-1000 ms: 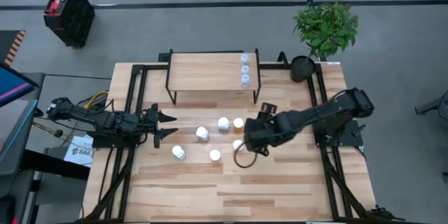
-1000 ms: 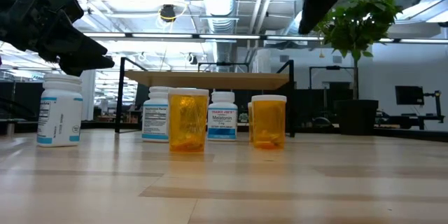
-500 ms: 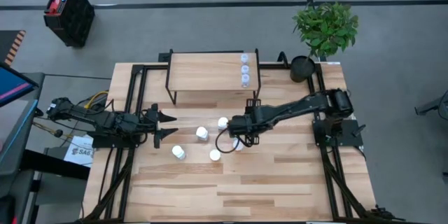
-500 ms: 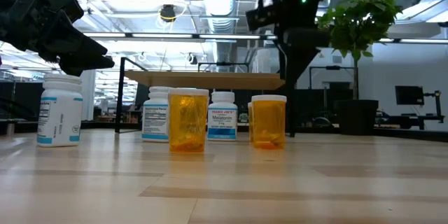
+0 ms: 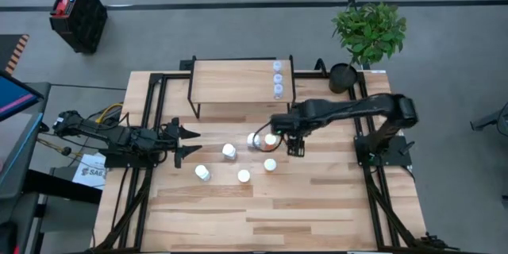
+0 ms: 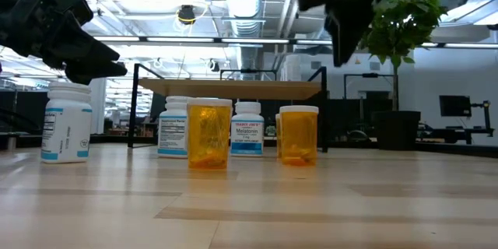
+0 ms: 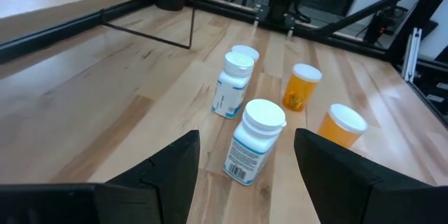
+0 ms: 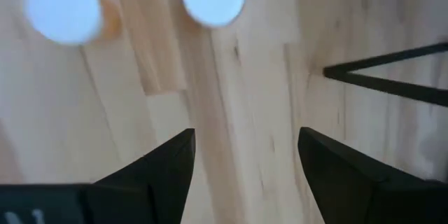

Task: Pick and place medicine bottles onto shelf by color
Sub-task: Put the top orange pill bottle on the shelf

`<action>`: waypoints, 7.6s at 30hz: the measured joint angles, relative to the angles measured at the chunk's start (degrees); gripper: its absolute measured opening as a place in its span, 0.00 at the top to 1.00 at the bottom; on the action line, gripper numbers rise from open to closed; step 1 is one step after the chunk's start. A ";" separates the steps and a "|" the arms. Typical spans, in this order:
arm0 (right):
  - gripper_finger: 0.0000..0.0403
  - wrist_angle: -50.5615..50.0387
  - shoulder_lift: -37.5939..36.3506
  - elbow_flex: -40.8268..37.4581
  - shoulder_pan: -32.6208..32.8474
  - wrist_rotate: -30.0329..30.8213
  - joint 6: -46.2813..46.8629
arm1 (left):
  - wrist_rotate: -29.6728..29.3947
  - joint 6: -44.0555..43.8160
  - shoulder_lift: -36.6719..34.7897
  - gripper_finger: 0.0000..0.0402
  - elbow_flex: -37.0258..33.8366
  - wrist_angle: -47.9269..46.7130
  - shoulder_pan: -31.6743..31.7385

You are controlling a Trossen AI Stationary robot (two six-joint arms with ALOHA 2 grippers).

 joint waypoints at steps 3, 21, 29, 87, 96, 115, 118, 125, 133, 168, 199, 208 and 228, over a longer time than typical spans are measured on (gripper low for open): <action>0.32 10.44 -6.53 -6.93 0.87 -0.62 0.35 | -0.02 -0.80 -0.01 0.45 -0.02 0.16 0.00; 0.32 42.73 -8.04 -21.87 -0.82 -1.64 -1.40 | 0.00 -1.18 0.00 0.45 -0.13 0.81 0.00; 0.31 42.78 -4.61 -21.93 -0.59 -2.80 -7.41 | 0.00 -1.18 0.00 0.45 -0.13 0.81 0.00; 0.18 47.15 4.50 -21.65 -2.23 -0.22 -4.77 | 0.39 -0.88 1.40 0.45 -0.07 0.68 0.00; 0.21 48.34 6.39 -21.63 -3.02 -0.28 -5.49 | 0.09 -0.89 1.51 0.45 -0.07 0.69 0.02; 0.29 49.98 6.29 -21.63 -3.02 -0.20 -5.67 | 0.05 -0.88 1.51 0.45 -0.07 0.70 0.00; 0.33 49.90 6.29 -21.63 -3.02 -0.20 -5.66 | 0.05 -0.89 1.51 0.45 -0.07 0.70 0.01; 0.48 49.90 6.23 -21.63 -3.02 -0.18 -5.65 | 0.03 -0.89 1.51 0.45 -0.07 0.70 0.02; 0.50 37.44 6.23 -12.86 -2.90 -1.43 -5.65 | 0.00 -0.88 1.51 0.45 -0.07 0.70 0.00; 0.50 48.07 6.40 17.25 -22.28 -1.71 -40.62 | 0.00 -0.79 1.51 0.45 -0.07 0.70 0.00; 0.51 34.88 25.91 41.48 -27.04 -6.08 -38.45 | 1.03 -0.81 1.50 0.45 -0.07 0.66 0.00; 0.51 18.73 28.08 48.92 -30.21 -9.93 -34.07 | 1.45 -0.83 1.50 0.45 -0.04 0.61 0.00; 0.50 14.69 31.34 49.02 -33.18 -15.46 -31.11 | 1.29 -0.50 1.51 0.45 -0.04 0.70 0.00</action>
